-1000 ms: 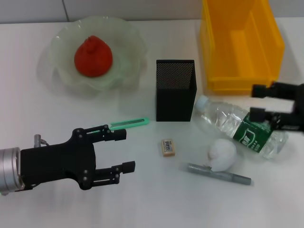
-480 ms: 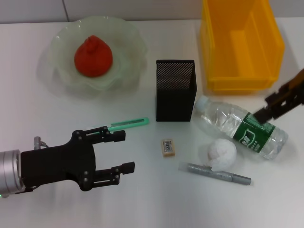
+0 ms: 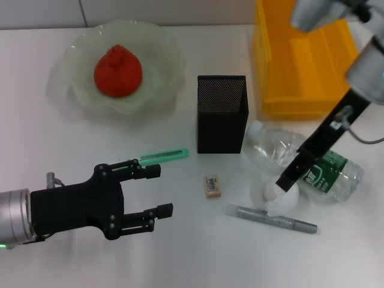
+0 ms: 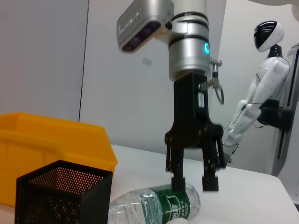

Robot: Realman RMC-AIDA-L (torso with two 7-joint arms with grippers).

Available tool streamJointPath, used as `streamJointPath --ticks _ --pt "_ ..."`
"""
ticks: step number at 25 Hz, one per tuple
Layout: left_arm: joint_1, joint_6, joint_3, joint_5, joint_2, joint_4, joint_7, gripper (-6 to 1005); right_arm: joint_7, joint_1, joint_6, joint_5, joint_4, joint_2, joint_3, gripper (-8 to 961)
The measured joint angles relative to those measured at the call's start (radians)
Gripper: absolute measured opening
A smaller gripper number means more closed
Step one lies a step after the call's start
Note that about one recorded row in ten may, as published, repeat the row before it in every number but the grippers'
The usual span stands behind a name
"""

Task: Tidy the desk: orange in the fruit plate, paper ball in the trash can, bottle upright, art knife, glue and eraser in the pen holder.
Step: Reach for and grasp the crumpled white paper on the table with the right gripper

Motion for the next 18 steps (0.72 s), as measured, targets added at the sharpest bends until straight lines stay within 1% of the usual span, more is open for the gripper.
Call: streamJointPath --ticks 1,2,6,11,18 --pt "-0.001 -0.004 0.0 0.0 -0.002 0.0 0.002 721 0.005 0.004 0.037 -0.001 0.02 0.01 -0.028 751" --pt "-0.001 -0.004 0.0 0.0 -0.002 0.0 0.002 721 0.005 0.004 0.037 -0.001 0.02 0.01 -0.028 751" --pt "-0.006 -0.005 0.0 0.001 -0.004 0.002 0.008 721 0.014 0.026 0.09 -0.028 0.079 0.028 -0.064 751" --pt "-0.007 -0.006 0.0 0.002 -0.005 0.007 0.008 721 0.021 0.034 0.135 -0.04 0.126 0.03 -0.088 752" --pt "-0.01 -0.029 0.001 0.002 -0.008 -0.001 0.015 721 0.016 0.031 0.193 -0.04 0.165 0.032 -0.092 746"
